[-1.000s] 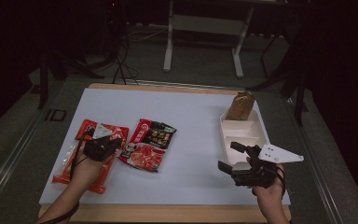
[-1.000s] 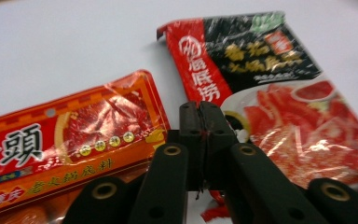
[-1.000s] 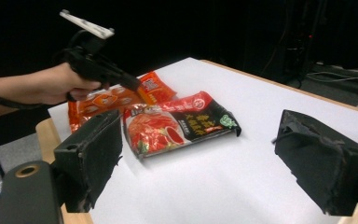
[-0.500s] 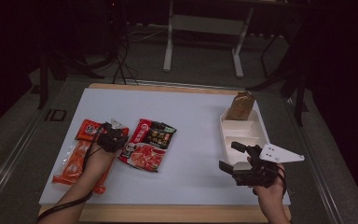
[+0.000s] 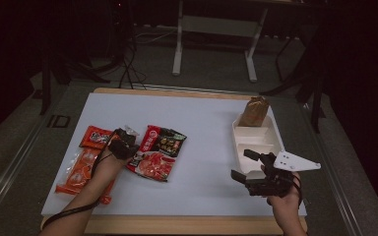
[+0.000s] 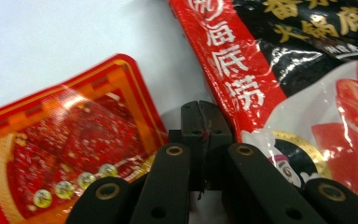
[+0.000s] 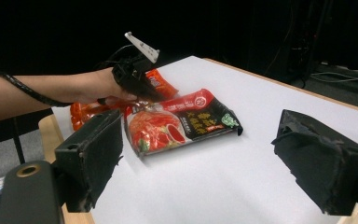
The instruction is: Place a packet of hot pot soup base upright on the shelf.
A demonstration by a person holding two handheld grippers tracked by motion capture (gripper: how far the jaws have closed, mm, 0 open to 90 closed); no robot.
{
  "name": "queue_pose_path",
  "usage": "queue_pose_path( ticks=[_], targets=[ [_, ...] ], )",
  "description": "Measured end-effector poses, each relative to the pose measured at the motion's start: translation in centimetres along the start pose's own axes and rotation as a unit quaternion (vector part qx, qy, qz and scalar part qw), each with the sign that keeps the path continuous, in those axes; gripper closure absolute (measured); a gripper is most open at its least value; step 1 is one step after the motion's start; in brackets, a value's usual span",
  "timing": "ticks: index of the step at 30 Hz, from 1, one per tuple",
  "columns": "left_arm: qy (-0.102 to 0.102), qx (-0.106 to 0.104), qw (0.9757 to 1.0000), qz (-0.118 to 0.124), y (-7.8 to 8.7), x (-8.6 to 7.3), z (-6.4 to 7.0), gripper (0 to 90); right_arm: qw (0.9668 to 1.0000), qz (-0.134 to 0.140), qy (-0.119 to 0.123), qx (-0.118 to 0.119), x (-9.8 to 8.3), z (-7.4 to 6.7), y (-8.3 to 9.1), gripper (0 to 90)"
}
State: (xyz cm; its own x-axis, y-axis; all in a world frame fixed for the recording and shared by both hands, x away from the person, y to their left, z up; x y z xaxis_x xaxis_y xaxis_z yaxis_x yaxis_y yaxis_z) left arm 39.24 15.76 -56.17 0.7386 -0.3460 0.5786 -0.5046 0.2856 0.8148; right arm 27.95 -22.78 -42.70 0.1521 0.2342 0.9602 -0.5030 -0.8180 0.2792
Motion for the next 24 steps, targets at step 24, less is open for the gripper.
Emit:
queue_pose_path(
  ticks=[24],
  targets=[
    [-0.064, -0.077, 0.9947, -0.026, 0.2, -1.2, 7.5, 90.0, 1.0000, -0.006, 0.000, 0.004, 0.0, -0.2, -0.3, 15.0]
  ],
)
Point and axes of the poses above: each handheld gripper's, and its own axes: y roughly backward along the jaws, x roughly out of its top, z roughly to its right, the point moved 5 cm from there along -y, roughly forward along the jaws, and after that the axes turned 6 degrees about y, right-handed, at the moved point
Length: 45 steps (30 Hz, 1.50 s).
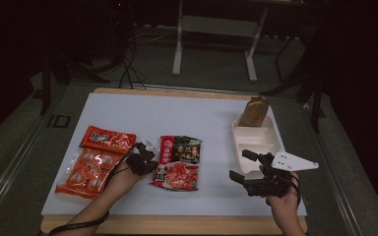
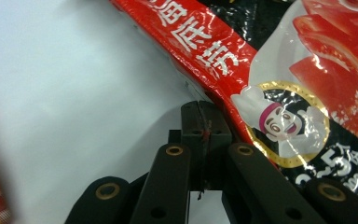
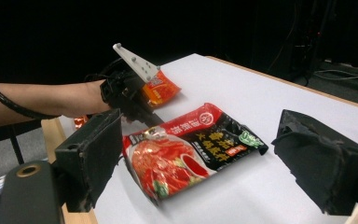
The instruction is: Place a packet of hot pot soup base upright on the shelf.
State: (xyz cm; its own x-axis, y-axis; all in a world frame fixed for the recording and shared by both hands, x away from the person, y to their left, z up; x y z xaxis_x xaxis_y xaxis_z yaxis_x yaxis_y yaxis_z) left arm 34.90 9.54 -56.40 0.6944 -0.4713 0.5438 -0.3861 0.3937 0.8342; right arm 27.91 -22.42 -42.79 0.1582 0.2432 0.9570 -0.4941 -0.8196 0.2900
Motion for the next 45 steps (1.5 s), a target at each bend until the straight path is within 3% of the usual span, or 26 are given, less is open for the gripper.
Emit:
queue_pose_path(
  ticks=[8, 16, 21, 25, 28, 31, 32, 33, 34, 36, 40, 42, 43, 45],
  targets=[
    [-0.017, -0.017, 0.9997, -0.002, -0.4, 0.4, 2.0, 90.0, 1.0000, -0.001, -0.002, -0.001, -0.1, 0.1, 0.0, 14.9],
    [-0.013, -0.029, 0.9995, -0.004, -0.6, 0.7, 2.7, 90.0, 1.0000, -0.007, -0.001, -0.004, -0.3, 0.2, -0.1, 14.9],
    [0.002, -0.027, 0.9996, 0.006, -0.1, 0.9, 2.0, 90.0, 0.9999, -0.013, 0.001, -0.008, -0.5, 0.3, -0.2, 14.9],
    [0.023, -0.014, 0.9991, 0.033, 1.1, 1.6, 0.9, 90.0, 0.9998, -0.016, 0.003, -0.010, -0.7, 0.3, -0.2, 14.9],
    [0.044, -0.013, 0.9971, 0.061, 2.0, 2.5, 0.2, 89.9, 0.9998, -0.017, 0.006, -0.010, -0.7, 0.3, -0.3, 14.9],
    [0.062, -0.028, 0.9939, 0.087, 2.3, 3.3, -0.3, 80.3, 0.9998, -0.018, 0.003, -0.008, -0.7, 0.3, -0.4, 14.9],
    [0.067, -0.019, 0.9936, 0.089, 2.2, 3.6, -0.5, 76.8, 0.9998, -0.019, 0.003, -0.009, -0.8, 0.3, -0.4, 14.9],
    [0.069, -0.020, 0.9933, 0.091, 2.1, 3.8, -0.6, 76.8, 0.9998, -0.019, 0.003, -0.009, -0.8, 0.3, -0.4, 14.9],
    [0.072, -0.026, 0.9925, 0.095, 1.9, 4.1, -0.7, 70.8, 0.9998, -0.017, 0.004, -0.009, -0.7, 0.3, -0.4, 14.9],
    [0.070, -0.010, 0.9934, 0.090, 1.5, 4.4, -0.8, 65.9, 0.9998, -0.016, 0.004, -0.008, -0.7, 0.3, -0.4, 14.9],
    [0.071, -0.015, 0.9933, 0.090, 0.7, 5.1, -0.9, 56.4, 1.0000, -0.001, 0.003, -0.006, -0.7, 0.4, -0.3, 14.9],
    [0.072, -0.016, 0.9933, 0.089, 0.2, 5.5, -0.9, 55.6, 1.0000, -0.002, 0.003, -0.007, -0.7, 0.4, -0.3, 14.9],
    [0.075, -0.012, 0.9933, 0.087, 0.1, 5.6, -1.0, 48.7, 0.9999, -0.006, 0.006, -0.008, -0.8, 0.4, -0.3, 14.9],
    [0.084, -0.011, 0.9928, 0.086, -0.4, 5.8, -1.1, 48.4, 0.9999, -0.008, 0.008, -0.009, -0.8, 0.3, -0.3, 14.9]
  ],
)
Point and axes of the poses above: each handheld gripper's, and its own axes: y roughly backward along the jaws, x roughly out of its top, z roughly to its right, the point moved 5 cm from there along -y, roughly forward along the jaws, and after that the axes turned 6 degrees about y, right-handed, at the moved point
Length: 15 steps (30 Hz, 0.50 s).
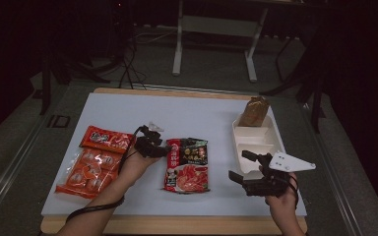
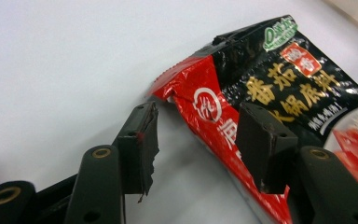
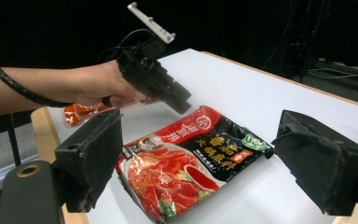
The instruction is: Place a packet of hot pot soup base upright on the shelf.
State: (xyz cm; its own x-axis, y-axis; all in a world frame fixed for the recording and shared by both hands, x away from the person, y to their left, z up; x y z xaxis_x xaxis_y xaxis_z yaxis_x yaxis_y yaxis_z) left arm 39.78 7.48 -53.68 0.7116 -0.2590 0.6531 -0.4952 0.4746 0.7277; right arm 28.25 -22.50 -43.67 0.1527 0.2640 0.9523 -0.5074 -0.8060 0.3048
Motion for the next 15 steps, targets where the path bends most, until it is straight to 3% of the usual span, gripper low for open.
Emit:
queue_pose_path(
  ticks=[2, 4, 6, 9, 11, 15],
  targets=[
    [0.000, 0.002, 1.0000, 0.000, -0.5, 0.2, -0.1, 46.4, 1.0000, -0.003, 0.005, 0.001, 0.0, -0.1, -0.1, 14.9],
    [0.013, -0.012, 0.9998, -0.004, -1.0, 0.4, -0.4, 43.6, 1.0000, -0.004, 0.009, 0.001, 0.0, -0.2, -0.1, 14.9],
    [0.012, -0.003, 0.9999, -0.003, -1.5, 0.5, -0.5, 43.6, 0.9999, -0.003, 0.010, 0.002, 0.1, -0.3, -0.1, 14.9],
    [0.019, -0.005, 0.9998, -0.001, -2.2, 0.7, -0.8, 42.2, 1.0000, -0.004, 0.009, 0.002, 0.0, -0.3, -0.1, 14.8],
    [0.027, -0.018, 0.9995, -0.005, -2.8, 0.9, -0.9, 40.0, 1.0000, -0.005, 0.006, 0.004, -0.1, -0.3, -0.1, 14.9],
    [0.020, -0.034, 0.9991, -0.014, -3.8, 1.1, -1.0, 39.9, 0.9999, -0.009, 0.007, 0.005, -0.2, -0.3, -0.2, 14.9]
  ],
)
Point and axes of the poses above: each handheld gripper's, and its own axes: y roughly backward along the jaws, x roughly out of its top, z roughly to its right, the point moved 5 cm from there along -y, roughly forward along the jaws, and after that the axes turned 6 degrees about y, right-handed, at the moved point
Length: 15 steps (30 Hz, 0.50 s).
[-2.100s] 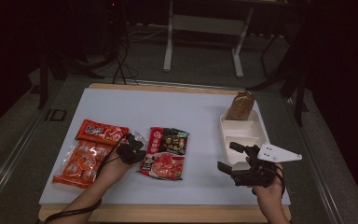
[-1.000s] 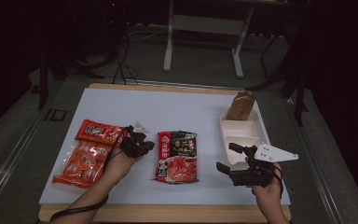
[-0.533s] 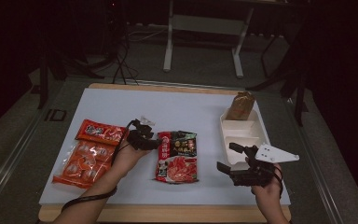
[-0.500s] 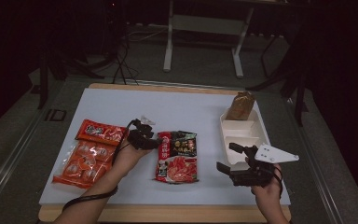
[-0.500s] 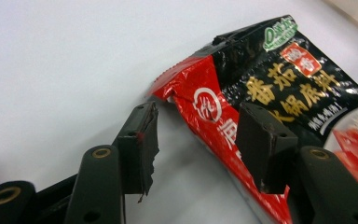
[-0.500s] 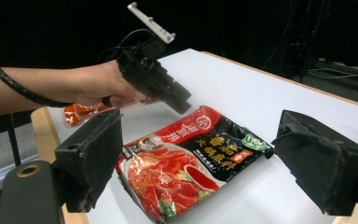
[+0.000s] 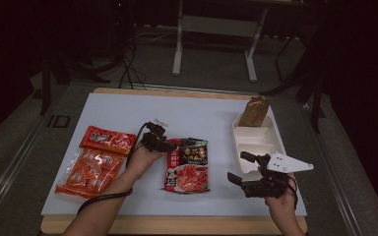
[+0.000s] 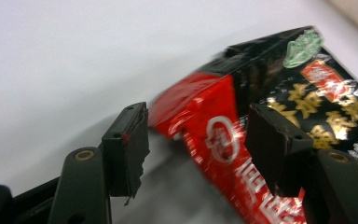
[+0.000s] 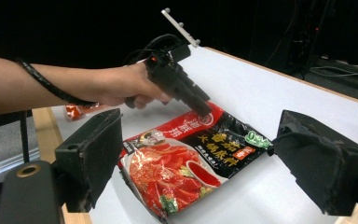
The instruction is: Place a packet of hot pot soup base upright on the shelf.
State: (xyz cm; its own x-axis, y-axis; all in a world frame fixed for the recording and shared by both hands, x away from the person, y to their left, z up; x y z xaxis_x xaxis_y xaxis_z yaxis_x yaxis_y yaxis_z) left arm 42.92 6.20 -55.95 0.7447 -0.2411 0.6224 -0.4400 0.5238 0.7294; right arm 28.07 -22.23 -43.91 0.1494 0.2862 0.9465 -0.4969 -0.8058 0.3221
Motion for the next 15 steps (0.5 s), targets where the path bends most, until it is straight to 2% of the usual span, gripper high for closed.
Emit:
queue_pose_path(
  ticks=[3, 5, 6, 10, 15],
  targets=[
    [-0.006, 0.014, 0.9998, -0.009, -0.7, -0.1, -0.2, 39.9, 1.0000, -0.001, 0.000, 0.003, 0.0, -0.1, -0.1, 14.9],
    [-0.001, 0.009, 0.9998, -0.018, -1.0, -0.3, -0.2, 40.0, 1.0000, -0.001, 0.000, 0.004, 0.0, -0.1, 0.0, 14.9],
    [0.000, 0.012, 0.9998, -0.015, -1.1, -0.3, -0.2, 40.0, 1.0000, -0.001, 0.001, 0.004, 0.0, -0.1, 0.0, 14.9],
    [0.000, 0.004, 0.9998, -0.020, -1.1, -0.4, 0.1, 46.1, 1.0000, -0.002, -0.002, 0.005, -0.1, 0.0, -0.1, 14.9],
    [0.003, 0.028, 0.9988, -0.040, -1.3, -0.2, 0.8, 49.6, 1.0000, -0.005, 0.000, 0.006, -0.1, -0.1, -0.2, 14.9]
  ],
)
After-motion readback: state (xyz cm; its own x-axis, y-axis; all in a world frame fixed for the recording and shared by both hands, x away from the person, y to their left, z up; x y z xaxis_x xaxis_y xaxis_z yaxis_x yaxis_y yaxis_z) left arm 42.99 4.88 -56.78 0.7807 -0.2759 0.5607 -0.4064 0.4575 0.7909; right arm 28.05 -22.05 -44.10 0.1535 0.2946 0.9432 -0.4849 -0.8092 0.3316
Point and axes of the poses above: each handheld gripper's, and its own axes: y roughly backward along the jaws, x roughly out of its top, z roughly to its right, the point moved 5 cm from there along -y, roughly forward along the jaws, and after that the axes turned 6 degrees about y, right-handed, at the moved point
